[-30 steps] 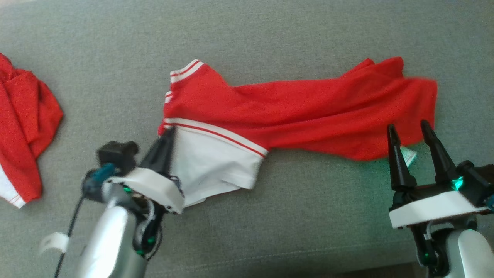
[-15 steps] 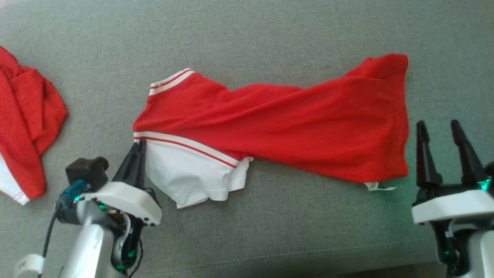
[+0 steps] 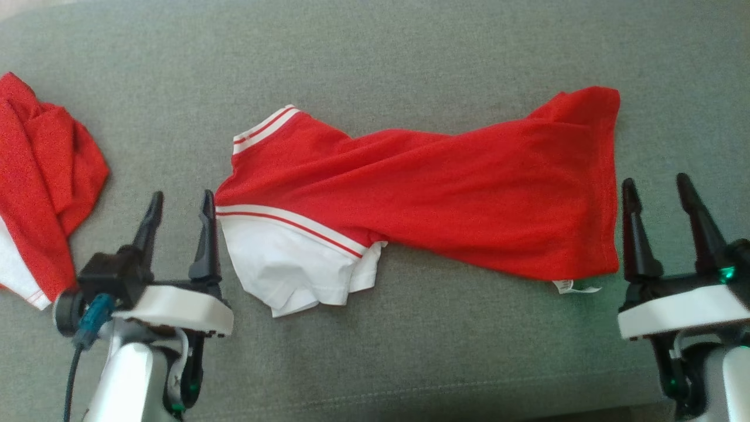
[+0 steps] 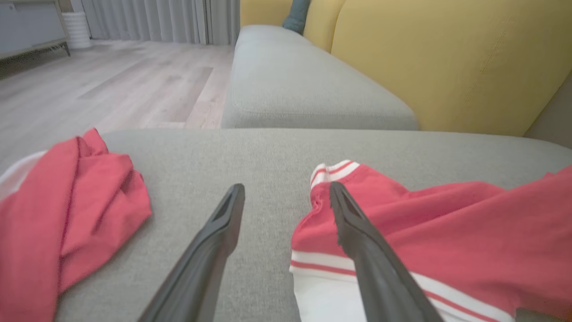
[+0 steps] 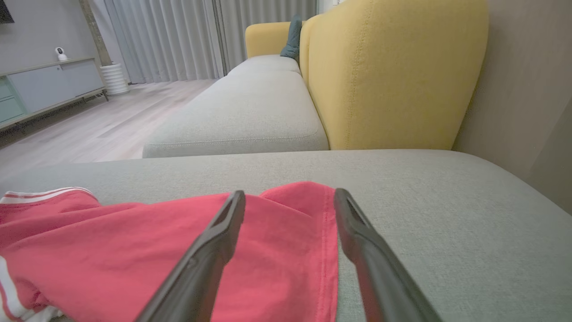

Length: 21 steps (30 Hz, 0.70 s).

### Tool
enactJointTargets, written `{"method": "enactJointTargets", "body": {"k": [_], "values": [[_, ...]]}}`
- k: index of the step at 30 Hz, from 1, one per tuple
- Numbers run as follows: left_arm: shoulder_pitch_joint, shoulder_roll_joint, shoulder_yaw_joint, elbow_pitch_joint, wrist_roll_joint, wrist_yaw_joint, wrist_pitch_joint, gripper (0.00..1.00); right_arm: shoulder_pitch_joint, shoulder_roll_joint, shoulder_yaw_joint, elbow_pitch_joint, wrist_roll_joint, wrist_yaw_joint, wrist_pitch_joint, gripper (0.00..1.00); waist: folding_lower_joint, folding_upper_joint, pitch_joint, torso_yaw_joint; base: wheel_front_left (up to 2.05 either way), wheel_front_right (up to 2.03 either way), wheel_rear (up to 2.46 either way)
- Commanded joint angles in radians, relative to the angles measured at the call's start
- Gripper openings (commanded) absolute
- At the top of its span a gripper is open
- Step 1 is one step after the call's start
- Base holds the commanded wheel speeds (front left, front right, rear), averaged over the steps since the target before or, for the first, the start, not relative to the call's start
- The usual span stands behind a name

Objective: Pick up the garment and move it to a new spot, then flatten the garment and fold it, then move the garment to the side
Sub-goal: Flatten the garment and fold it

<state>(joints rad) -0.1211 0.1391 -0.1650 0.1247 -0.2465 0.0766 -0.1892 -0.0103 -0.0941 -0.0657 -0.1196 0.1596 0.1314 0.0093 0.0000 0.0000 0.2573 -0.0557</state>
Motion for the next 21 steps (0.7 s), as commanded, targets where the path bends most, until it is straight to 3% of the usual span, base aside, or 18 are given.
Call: {"method": "enactJointTargets", "body": {"k": [1, 21], "values": [[-0.008, 0.028, 0.038, -0.05, 0.017, 0.008, -0.023, 1.0, -0.016, -0.017, 0.035, -0.043, -0.01, -0.001, 0.005, 1.0, 0.0, 0.0, -0.011, 0.001, 0.0, 0.0, 0.0], [0.13, 0.029, 0.005, -0.125, 0.035, 0.033, -0.042, 1.0, 0.061, -0.009, 0.121, -0.039, -0.014, -0.001, 0.017, 1.0, 0.0, 0.0, -0.097, 0.002, 0.0, 0.0, 0.0]]}}
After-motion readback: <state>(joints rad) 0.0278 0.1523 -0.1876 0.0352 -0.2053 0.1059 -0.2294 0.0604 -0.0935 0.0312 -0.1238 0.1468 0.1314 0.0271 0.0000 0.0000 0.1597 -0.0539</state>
